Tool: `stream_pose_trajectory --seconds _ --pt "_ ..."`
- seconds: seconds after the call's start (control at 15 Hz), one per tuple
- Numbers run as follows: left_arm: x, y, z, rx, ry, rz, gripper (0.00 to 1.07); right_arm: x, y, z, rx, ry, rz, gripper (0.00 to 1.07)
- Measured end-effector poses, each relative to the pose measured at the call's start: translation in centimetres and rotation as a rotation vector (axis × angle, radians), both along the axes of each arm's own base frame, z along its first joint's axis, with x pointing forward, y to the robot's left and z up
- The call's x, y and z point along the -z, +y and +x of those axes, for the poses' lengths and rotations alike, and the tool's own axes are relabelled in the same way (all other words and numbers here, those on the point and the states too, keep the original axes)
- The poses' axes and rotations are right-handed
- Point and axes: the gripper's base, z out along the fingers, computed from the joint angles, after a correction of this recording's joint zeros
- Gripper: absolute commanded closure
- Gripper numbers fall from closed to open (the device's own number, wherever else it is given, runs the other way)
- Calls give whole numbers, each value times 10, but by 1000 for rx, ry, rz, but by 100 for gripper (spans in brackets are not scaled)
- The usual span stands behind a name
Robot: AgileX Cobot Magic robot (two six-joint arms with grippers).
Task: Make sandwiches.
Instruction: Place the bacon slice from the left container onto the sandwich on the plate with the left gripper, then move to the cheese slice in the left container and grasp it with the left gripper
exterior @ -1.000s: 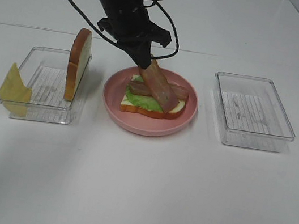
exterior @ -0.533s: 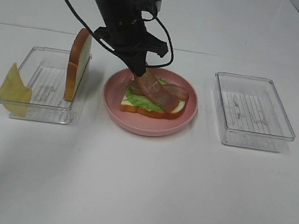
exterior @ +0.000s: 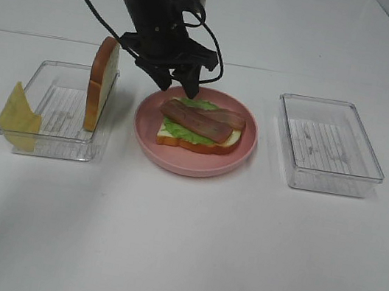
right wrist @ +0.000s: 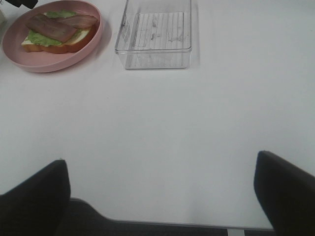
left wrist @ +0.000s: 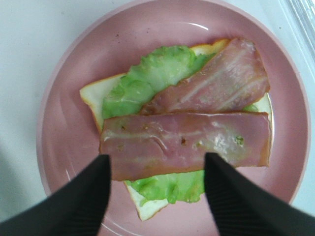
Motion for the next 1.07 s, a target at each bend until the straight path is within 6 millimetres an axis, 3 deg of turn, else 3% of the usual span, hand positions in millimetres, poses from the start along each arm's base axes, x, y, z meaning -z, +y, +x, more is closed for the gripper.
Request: stream_pose_trajectory --seconds 0.07,0.13,0.33,0.67,0.73,0.8,0.93,1.07 --pt "-2 0 0 -6 -3 1 9 0 0 0 0 0 0 11" --pt "-12 0 2 -10 -17 3 4 0 0 0 0 0 0 11" --pt "-64 -1 4 -9 -108 -39 4 0 0 0 0 0 0 11" --pt "-125 6 -7 -89 -211 -98 4 0 0 0 0 0 0 11" --pt "-130 9 -8 -93 -225 -81 4 0 0 0 0 0 0 11" --pt "-143 15 -12 -103 -262 -52 4 0 0 0 0 0 0 11" --pt "-173 56 -18 -177 -315 12 4 0 0 0 0 0 0 11" --pt "-190 95 -26 -250 -317 35 4 0 0 0 0 0 0 11"
